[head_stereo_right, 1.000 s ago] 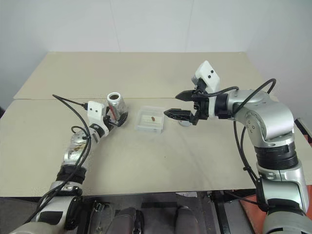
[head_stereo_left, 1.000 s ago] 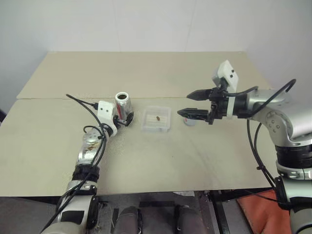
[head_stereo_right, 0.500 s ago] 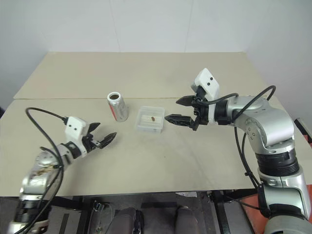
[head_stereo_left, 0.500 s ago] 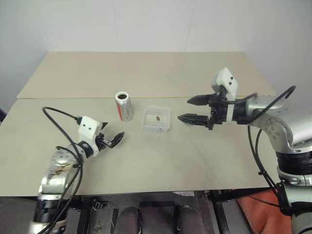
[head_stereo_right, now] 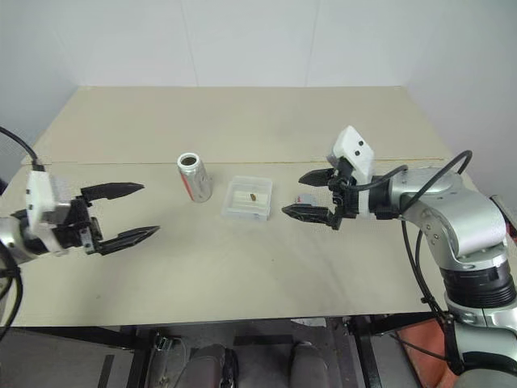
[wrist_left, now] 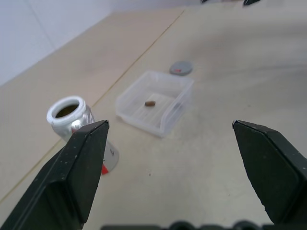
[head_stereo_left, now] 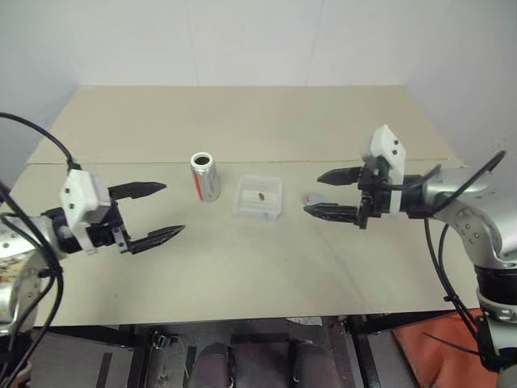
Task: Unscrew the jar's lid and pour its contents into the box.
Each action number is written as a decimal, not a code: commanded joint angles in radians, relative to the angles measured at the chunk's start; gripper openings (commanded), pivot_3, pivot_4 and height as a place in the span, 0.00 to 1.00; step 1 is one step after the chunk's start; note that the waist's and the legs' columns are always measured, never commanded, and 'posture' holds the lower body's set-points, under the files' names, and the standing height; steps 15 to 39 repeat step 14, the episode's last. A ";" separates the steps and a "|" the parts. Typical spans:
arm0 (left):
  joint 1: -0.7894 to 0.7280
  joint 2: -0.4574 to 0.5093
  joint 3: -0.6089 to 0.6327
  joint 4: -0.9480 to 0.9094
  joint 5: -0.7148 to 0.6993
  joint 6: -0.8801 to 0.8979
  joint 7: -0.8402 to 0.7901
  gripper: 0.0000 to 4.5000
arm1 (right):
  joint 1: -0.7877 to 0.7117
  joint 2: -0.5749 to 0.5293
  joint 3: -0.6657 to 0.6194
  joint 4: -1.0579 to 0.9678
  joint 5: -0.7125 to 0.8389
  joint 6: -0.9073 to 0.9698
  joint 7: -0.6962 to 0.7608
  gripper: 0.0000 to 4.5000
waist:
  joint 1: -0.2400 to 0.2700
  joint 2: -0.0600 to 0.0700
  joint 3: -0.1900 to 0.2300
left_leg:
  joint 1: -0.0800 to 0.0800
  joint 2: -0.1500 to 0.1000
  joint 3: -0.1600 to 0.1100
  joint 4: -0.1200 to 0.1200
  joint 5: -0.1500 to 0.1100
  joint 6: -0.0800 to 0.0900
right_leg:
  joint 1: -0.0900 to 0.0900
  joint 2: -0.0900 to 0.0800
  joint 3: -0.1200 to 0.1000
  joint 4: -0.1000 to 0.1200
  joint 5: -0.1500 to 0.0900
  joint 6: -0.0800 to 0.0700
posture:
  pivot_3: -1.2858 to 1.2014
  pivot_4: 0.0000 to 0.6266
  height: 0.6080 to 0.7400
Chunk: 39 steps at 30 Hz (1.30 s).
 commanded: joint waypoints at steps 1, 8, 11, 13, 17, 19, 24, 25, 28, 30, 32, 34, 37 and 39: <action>-0.009 -0.004 0.009 -0.003 -0.040 0.007 -0.003 1.00 | 0.025 -0.033 -0.047 -0.070 0.013 -0.037 0.018 1.00 | 0.000 0.000 0.000 | 0.000 0.000 0.000 0.000 0.000 0.000 | 0.000 0.000 0.000 0.000 0.000 0.000 | 0.52 0.24 1.00; -0.058 -0.012 -0.040 0.020 -0.036 -0.003 -0.004 1.00 | 0.039 -0.039 -0.068 -0.093 0.033 -0.033 0.015 1.00 | 0.001 0.000 0.000 | 0.000 0.000 0.000 0.000 0.000 0.000 | 0.000 0.000 0.000 0.000 0.000 0.000 | 0.52 0.24 1.00; -0.061 -0.016 -0.042 0.016 -0.040 0.001 -0.004 1.00 | 0.049 -0.037 -0.076 -0.102 0.039 -0.031 0.009 1.00 | 0.001 0.000 0.000 | 0.000 0.000 0.000 0.000 0.000 0.000 | 0.000 0.000 0.001 0.000 0.000 0.000 | 0.52 0.24 1.00; -0.057 -0.019 -0.040 0.008 -0.047 0.004 -0.002 1.00 | 0.056 -0.040 -0.080 -0.103 0.039 -0.032 0.010 1.00 | 0.001 0.000 0.000 | 0.000 0.000 0.000 0.000 0.000 0.000 | 0.000 0.000 0.001 0.000 0.000 0.000 | 0.52 0.24 1.00; -0.054 -0.020 -0.039 0.006 -0.049 0.003 -0.002 1.00 | 0.058 -0.039 -0.080 -0.103 0.038 -0.033 0.010 1.00 | 0.001 0.000 0.000 | 0.000 0.000 0.000 0.000 0.000 0.000 | 0.000 0.000 0.001 0.000 0.000 0.000 | 0.52 0.24 1.00; -0.054 -0.020 -0.039 0.006 -0.049 0.003 -0.002 1.00 | 0.058 -0.039 -0.080 -0.103 0.038 -0.033 0.010 1.00 | 0.001 0.000 0.000 | 0.000 0.000 0.000 0.000 0.000 0.000 | 0.000 0.000 0.001 0.000 0.000 0.000 | 0.52 0.24 1.00; -0.054 -0.020 -0.039 0.006 -0.049 0.003 -0.002 1.00 | 0.058 -0.039 -0.080 -0.103 0.038 -0.033 0.010 1.00 | 0.001 0.000 0.000 | 0.000 0.000 0.000 0.000 0.000 0.000 | 0.000 0.000 0.001 0.000 0.000 0.000 | 0.52 0.24 1.00; -0.054 -0.020 -0.039 0.006 -0.049 0.003 -0.002 1.00 | 0.058 -0.039 -0.080 -0.103 0.038 -0.033 0.010 1.00 | 0.001 0.000 0.000 | 0.000 0.000 0.000 0.000 0.000 0.000 | 0.000 0.000 0.001 0.000 0.000 0.000 | 0.52 0.24 1.00; -0.054 -0.020 -0.039 0.006 -0.049 0.003 -0.002 1.00 | 0.058 -0.039 -0.080 -0.103 0.038 -0.033 0.010 1.00 | 0.001 0.000 0.000 | 0.000 0.000 0.000 0.000 0.000 0.000 | 0.000 0.000 0.001 0.000 0.000 0.000 | 0.52 0.24 1.00; -0.054 -0.020 -0.039 0.006 -0.049 0.003 -0.002 1.00 | 0.058 -0.039 -0.080 -0.103 0.038 -0.033 0.010 1.00 | 0.001 0.000 0.000 | 0.000 0.000 0.000 0.000 0.000 0.000 | 0.000 0.000 0.001 0.000 0.000 0.000 | 0.52 0.24 1.00; -0.054 -0.020 -0.039 0.006 -0.049 0.003 -0.002 1.00 | 0.058 -0.039 -0.080 -0.103 0.038 -0.033 0.010 1.00 | 0.001 0.000 0.000 | 0.000 0.000 0.000 0.000 0.000 0.000 | 0.000 0.000 0.001 0.000 0.000 0.000 | 0.52 0.24 1.00; -0.054 -0.020 -0.039 0.006 -0.049 0.003 -0.002 1.00 | 0.058 -0.039 -0.080 -0.103 0.038 -0.033 0.010 1.00 | 0.001 0.000 0.000 | 0.000 0.000 0.000 0.000 0.000 0.000 | 0.000 0.000 0.001 0.000 0.000 0.000 | 0.52 0.24 1.00; -0.054 -0.020 -0.039 0.006 -0.049 0.003 -0.002 1.00 | 0.058 -0.039 -0.080 -0.103 0.038 -0.033 0.010 1.00 | 0.001 0.000 0.000 | 0.000 0.000 0.000 0.000 0.000 0.000 | 0.000 0.000 0.001 0.000 0.000 0.000 | 0.52 0.24 1.00; -0.054 -0.020 -0.039 0.006 -0.049 0.003 -0.002 1.00 | 0.058 -0.039 -0.080 -0.103 0.038 -0.033 0.010 1.00 | 0.001 0.000 0.000 | 0.000 0.000 0.000 0.000 0.000 0.000 | 0.000 0.000 0.001 0.000 0.000 0.000 | 0.52 0.24 1.00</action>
